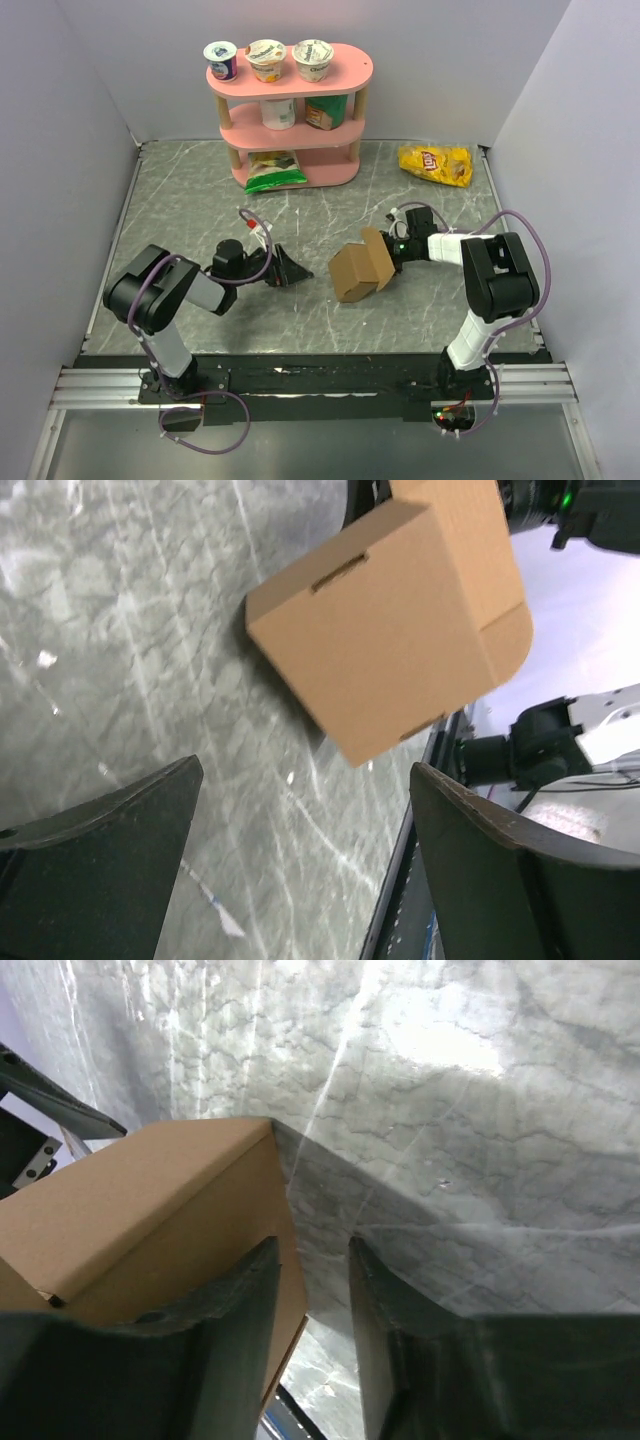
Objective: Fold the paper box
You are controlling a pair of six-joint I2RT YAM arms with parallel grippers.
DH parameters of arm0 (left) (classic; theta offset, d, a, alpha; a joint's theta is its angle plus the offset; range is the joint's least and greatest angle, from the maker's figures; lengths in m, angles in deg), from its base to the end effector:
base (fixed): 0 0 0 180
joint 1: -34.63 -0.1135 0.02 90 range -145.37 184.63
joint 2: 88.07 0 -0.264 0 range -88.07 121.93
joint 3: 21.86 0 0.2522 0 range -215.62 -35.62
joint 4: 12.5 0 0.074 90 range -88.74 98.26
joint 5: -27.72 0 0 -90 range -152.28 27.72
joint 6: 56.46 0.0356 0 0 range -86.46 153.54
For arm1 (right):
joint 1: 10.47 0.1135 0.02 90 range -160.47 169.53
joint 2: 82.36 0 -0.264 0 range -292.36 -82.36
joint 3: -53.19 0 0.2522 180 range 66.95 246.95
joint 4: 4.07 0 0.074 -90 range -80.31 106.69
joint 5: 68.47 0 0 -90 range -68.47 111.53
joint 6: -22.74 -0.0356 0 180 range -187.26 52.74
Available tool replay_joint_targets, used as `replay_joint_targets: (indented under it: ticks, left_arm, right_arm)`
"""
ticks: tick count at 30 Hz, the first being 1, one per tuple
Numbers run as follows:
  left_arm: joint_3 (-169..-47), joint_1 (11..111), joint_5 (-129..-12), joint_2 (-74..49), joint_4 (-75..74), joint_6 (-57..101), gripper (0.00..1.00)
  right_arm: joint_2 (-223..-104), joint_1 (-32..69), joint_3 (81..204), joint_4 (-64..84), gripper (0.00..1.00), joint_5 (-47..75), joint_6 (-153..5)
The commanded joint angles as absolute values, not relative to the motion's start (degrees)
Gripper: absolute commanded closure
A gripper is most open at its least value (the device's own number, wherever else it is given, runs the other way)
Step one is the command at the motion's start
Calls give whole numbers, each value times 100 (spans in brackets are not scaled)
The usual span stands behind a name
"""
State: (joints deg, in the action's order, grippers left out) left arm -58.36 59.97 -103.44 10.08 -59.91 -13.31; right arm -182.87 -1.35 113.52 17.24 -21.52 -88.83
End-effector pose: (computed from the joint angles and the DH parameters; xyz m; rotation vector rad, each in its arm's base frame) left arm 0.2384 -0.1388 0.1281 0.1967 2.0329 -1.4933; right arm 0.3008 0.0729 0.1225 0.0231 2.6375 1.1747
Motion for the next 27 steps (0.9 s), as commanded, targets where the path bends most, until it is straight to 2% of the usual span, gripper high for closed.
replay_joint_targets:
  ticks: [1, 3, 4, 7, 13, 20, 23, 27]
  left_arm:
    - [-6110, 6003, -10517, 1098, -6880, -1508, 8]
    - [-6260, 6003, -10508, 1124, -6765, -1419, 8]
    - [-6295, 6012, -10543, 1133, -6782, -1410, 8]
    - [-6409, 6029, -10596, 1160, -6765, -1384, 9]
    - [-6638, 6257, -10534, 1177, -6483, -1129, 10]
    - [-6682, 6328, -10315, 1028, -6108, -1059, 13]
    - [-6700, 6302, -10104, 678, -5676, -778, 10]
    - [-6664, 6109, -9989, 404, -5385, -654, 5]
  right_arm:
    - [-18238, -115, 11336, 2006, 48, -1337, -8669]
    - [-18046, -107, 11353, 2006, 39, -1293, -8721]
    - [-17957, -107, 11371, 2032, 29, -1266, -8774]
    - [-17588, -133, 11476, 2216, 18, -1038, -8801]
    - [-16570, -256, 11354, 2481, 15, -450, -9029]
    - [-14506, -107, 11283, 2665, 9, -194, -8810]
    - [-14169, 217, 11581, 3094, 7, 16, -8555]
    - [-14370, 1550, 12300, 3745, 8, 1122, -8353]
